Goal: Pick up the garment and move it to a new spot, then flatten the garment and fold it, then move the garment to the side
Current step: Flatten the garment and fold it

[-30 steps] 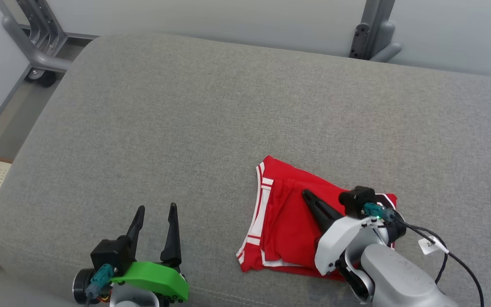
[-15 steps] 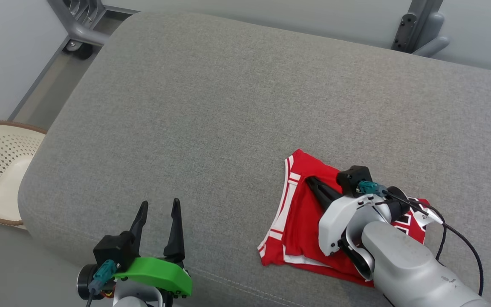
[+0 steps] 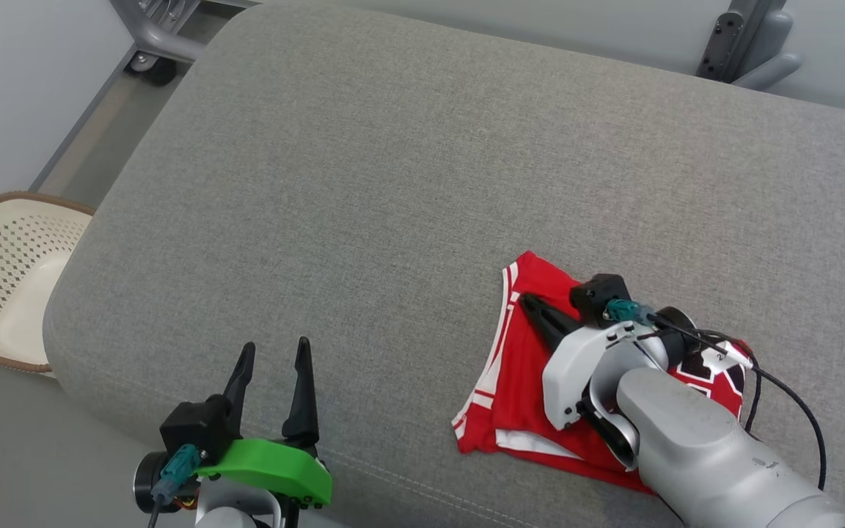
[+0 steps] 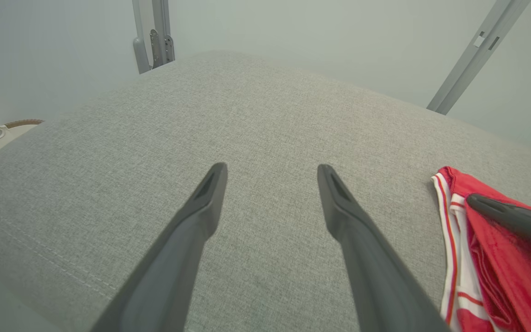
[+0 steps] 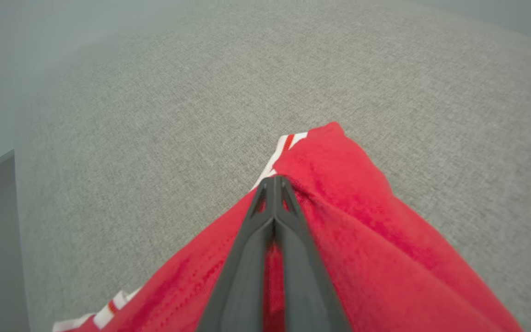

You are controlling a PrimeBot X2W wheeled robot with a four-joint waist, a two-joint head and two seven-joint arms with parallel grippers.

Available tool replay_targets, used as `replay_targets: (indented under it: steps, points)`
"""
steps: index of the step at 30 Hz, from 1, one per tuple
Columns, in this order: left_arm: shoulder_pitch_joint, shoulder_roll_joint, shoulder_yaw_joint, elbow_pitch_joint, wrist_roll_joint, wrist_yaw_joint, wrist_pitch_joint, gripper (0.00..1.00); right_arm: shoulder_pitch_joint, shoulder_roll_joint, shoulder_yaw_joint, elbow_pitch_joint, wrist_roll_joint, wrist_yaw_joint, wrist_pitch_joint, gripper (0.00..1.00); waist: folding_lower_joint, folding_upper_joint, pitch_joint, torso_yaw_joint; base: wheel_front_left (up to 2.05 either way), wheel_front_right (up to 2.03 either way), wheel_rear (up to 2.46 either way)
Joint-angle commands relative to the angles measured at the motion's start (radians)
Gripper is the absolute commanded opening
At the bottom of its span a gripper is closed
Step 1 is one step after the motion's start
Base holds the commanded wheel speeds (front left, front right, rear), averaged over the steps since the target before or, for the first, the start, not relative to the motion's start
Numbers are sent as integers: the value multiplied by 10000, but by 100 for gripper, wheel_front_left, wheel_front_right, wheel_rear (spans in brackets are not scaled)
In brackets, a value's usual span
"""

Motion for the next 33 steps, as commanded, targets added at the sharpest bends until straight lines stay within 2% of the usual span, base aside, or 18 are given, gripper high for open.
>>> replay_targets:
  steps: [1, 10, 14, 15, 17, 18, 20, 21, 25, 33]
  points:
    - [-149, -46, 61, 27, 55, -56, -29, 100, -221, 7, -150, 113, 141, -4, -27, 0, 0, 0, 9, -37, 0, 0, 0]
    - [-213, -81, 141, 122, 154, -115, -30, 100, -323, 260, 258, 44, 529, -4, -28, 0, 0, 0, -42, -190, 0, 0, 0]
    - [-138, -80, 240, 114, 225, -127, -28, 100, -459, 166, -69, -441, 476, -4, -28, 0, 0, 0, -170, -420, 0, 0, 0]
    - [-117, -79, 258, 105, 254, -134, -30, 100, -444, 126, -256, -620, 402, -4, -28, 21, 0, 0, -215, -493, 0, 0, 0]
    - [-84, -76, 281, 75, 299, -156, -28, 100, -309, 60, -685, -1010, 190, -4, -28, 45, 0, 0, -318, -675, 0, 0, 0]
    - [-72, -76, 292, 58, 328, -166, -28, 100, -191, 16, -950, -1227, 63, -4, -29, 53, 0, 0, -379, -785, 0, 0, 0]
    - [-90, -77, 258, 30, 413, -215, -25, 100, 70, -95, -1558, -1696, -330, -4, -29, 97, 0, 0, -497, -985, 0, 0, 0]
    - [-111, -73, 249, 13, 432, -232, -16, 100, 232, -122, -1880, -1946, -531, -4, -29, 100, 0, 0, -562, -1100, 0, 0, 0]
    - [-272, -51, 141, -12, 590, -303, -16, 100, 1090, -149, -3422, -3020, -1478, -4, -29, 100, 0, 0, -823, -1569, 0, 0, 0]
    - [-470, 78, 58, 92, 874, -322, -16, 100, 3413, 200, -6339, -5302, -3136, -4, -29, 100, 0, 0, -1328, -2402, 0, 0, 0]
